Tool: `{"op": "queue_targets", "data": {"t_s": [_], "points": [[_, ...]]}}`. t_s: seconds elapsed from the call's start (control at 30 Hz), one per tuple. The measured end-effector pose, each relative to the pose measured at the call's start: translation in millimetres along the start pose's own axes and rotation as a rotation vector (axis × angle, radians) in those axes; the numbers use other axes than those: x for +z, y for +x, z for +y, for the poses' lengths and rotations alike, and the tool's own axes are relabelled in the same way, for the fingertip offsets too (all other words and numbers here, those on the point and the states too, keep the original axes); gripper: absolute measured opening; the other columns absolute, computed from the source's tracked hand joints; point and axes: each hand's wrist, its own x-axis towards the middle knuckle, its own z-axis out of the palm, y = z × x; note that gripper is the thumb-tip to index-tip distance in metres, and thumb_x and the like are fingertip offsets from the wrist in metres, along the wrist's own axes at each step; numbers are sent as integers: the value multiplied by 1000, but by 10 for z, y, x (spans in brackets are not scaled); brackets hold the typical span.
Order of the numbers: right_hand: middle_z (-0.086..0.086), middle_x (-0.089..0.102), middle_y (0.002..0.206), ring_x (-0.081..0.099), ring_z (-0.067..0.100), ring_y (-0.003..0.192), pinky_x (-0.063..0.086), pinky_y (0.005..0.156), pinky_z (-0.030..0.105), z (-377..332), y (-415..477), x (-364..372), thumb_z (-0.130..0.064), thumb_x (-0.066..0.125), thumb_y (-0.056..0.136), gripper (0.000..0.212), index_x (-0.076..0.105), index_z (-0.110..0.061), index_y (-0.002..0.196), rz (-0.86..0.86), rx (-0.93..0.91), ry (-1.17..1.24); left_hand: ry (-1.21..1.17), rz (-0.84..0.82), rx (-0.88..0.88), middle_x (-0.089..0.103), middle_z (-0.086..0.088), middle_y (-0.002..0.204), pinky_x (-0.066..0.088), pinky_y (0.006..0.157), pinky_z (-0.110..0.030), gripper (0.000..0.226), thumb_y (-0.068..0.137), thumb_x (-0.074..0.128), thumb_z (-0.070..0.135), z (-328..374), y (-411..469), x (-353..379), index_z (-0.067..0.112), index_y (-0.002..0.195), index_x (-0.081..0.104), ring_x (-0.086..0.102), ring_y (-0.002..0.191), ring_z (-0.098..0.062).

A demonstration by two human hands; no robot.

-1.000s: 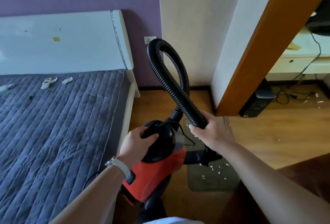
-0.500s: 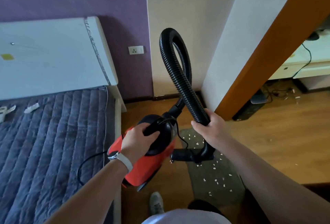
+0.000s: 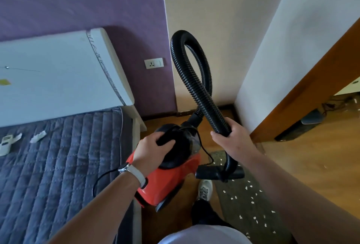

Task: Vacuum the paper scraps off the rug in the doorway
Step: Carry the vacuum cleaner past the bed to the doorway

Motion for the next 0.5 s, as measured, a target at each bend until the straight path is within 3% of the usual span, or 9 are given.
{"op": "queue_targets", "data": {"t_s": [0.23, 0.4, 0.5], "points": [[-3, 57, 64, 51, 7, 52, 49, 55, 30, 238, 935, -193, -31, 71, 85, 13, 59, -29, 88, -26, 75, 43, 73, -37, -65, 71, 17, 79, 53, 66, -18, 7, 84, 71, 44, 314, 878, 129, 46, 83, 65, 65, 74, 7], [-1, 60, 69, 54, 10, 57, 53, 58, 36, 290, 1531, -259, -33, 72, 84, 15, 60, -34, 93, -23, 96, 69, 79, -63, -75, 72, 15, 78, 59, 71, -33, 7, 86, 69, 42, 377, 1426, 215, 38, 91, 69, 66, 73, 2], [3, 62, 74, 56, 15, 58, 54, 58, 41, 341, 1795, -246, -32, 72, 85, 17, 60, -32, 97, -32, 117, 56, 86, -77, -98, 72, 11, 77, 58, 71, -39, 5, 87, 68, 43, 378, 1752, 279, 44, 83, 65, 67, 71, -3]]}}
